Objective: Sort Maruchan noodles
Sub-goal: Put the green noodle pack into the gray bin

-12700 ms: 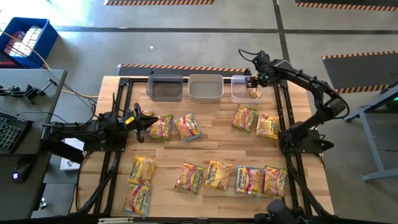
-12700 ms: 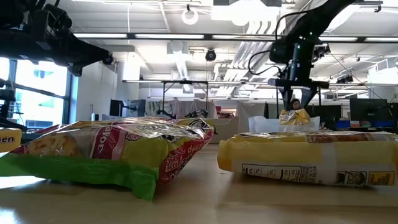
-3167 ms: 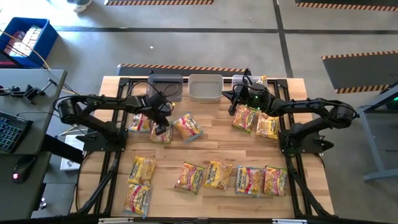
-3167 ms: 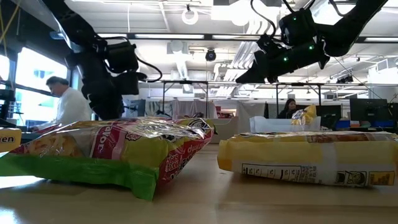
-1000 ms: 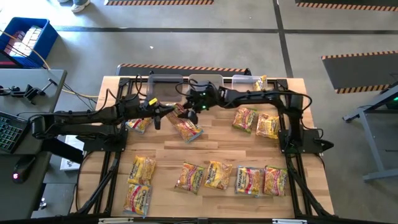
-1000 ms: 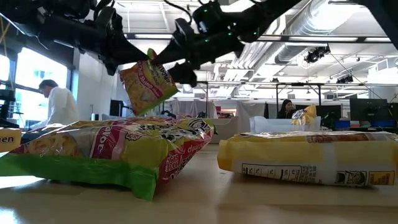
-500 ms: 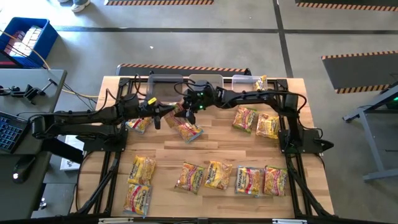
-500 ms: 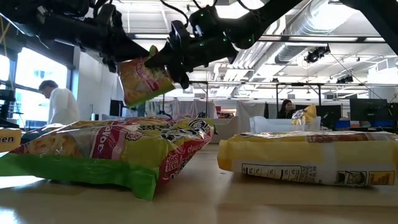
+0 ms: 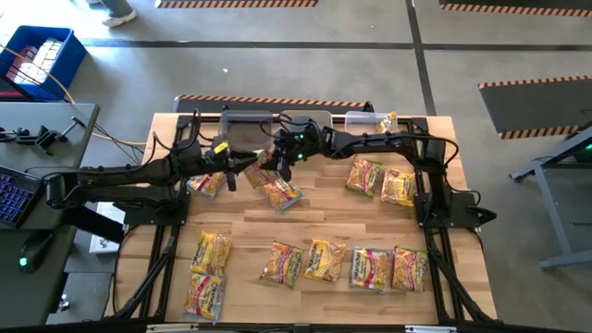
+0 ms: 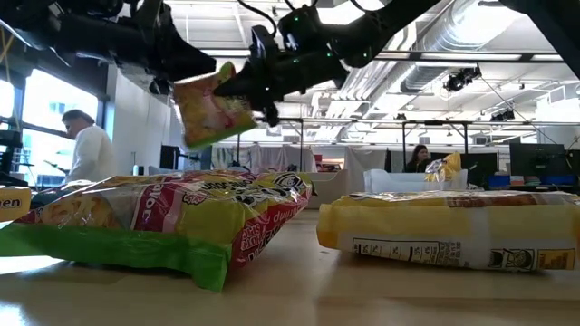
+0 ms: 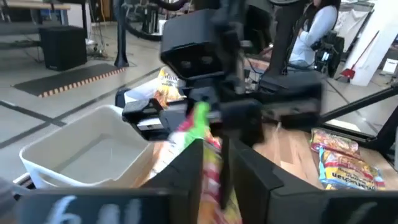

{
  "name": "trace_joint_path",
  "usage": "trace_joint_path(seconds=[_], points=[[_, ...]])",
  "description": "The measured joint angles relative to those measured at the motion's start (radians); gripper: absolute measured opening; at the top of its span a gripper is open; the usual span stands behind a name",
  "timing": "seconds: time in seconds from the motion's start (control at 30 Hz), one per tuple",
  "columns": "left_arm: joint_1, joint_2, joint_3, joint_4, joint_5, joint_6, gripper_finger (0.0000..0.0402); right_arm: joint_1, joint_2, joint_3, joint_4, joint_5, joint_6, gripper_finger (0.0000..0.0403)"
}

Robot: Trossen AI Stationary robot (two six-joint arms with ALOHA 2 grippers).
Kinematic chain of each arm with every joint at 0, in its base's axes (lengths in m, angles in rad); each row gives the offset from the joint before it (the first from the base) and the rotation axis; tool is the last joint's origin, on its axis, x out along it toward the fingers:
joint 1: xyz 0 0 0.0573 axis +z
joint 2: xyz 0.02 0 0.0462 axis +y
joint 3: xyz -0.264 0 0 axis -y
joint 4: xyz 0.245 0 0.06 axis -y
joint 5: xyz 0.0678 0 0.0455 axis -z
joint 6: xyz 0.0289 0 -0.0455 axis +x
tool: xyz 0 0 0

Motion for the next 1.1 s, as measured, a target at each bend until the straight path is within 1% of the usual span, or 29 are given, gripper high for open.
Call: trace_joint_path(seconds=[0.1, 0.2, 0.33, 0.43, 0.5, 0.57, 0.63, 0.73, 0.8, 0.9, 1.03, 1.07, 1.1], points=[[0.0, -0.042, 0.0, -0.034, -0.022, 0.031, 0.0093, -0.026, -0.013, 0.073, -0.153, 0.008, -0.004, 0.0072], [-0.005, -0.08, -0.03, -0.022, -0.063, 0.063, 0.0106, -0.056, -0.015, 0.198, -0.358, 0.043, -0.004, 0.007], [-0.02, -0.129, -0.118, 0.043, -0.138, 0.06, 0.0106, -0.112, -0.013, 0.392, -0.666, 0.115, 0.002, 0.0069], [-0.038, -0.155, -0.193, 0.131, -0.182, 0.043, 0.0099, -0.174, -0.013, 0.502, -0.838, 0.149, 0.067, 0.0068], [-0.053, -0.163, -0.238, 0.184, -0.192, 0.042, 0.0093, -0.215, -0.013, 0.548, -0.934, 0.165, 0.121, 0.0068], [-0.068, -0.167, -0.275, 0.236, -0.194, 0.064, 0.0086, -0.254, -0.013, 0.574, -1.02, 0.207, 0.169, 0.0068], [-0.081, -0.167, -0.301, 0.272, -0.206, 0.079, 0.0078, -0.289, -0.013, 0.579, -1.072, 0.249, 0.214, 0.0068], [-0.098, -0.167, -0.317, 0.299, -0.207, 0.121, 0.0064, -0.339, -0.004, 0.579, -1.127, 0.281, 0.269, 0.0068], [-0.108, -0.166, -0.32, 0.297, -0.169, 0.178, 0.0052, -0.37, 0.003, 0.579, -1.139, 0.291, 0.308, 0.0067], [-0.119, -0.167, -0.32, 0.3, -0.044, 0.267, 0.003, -0.404, 0.019, 0.579, -1.151, 0.297, 0.357, 0.0067], [-0.125, -0.167, -0.32, 0.269, 0.159, 0.282, 0.0004, -0.423, 0.041, 0.579, -1.193, 0.304, 0.392, 0.0067], [-0.126, -0.166, -0.32, 0.247, 0.201, 0.279, 0.0003, -0.424, 0.046, 0.579, -1.206, 0.307, 0.396, 0.0067], [-0.126, -0.165, -0.32, 0.234, 0.221, 0.271, 0.0003, -0.425, 0.054, 0.579, -1.221, 0.307, 0.396, 0.0067]])
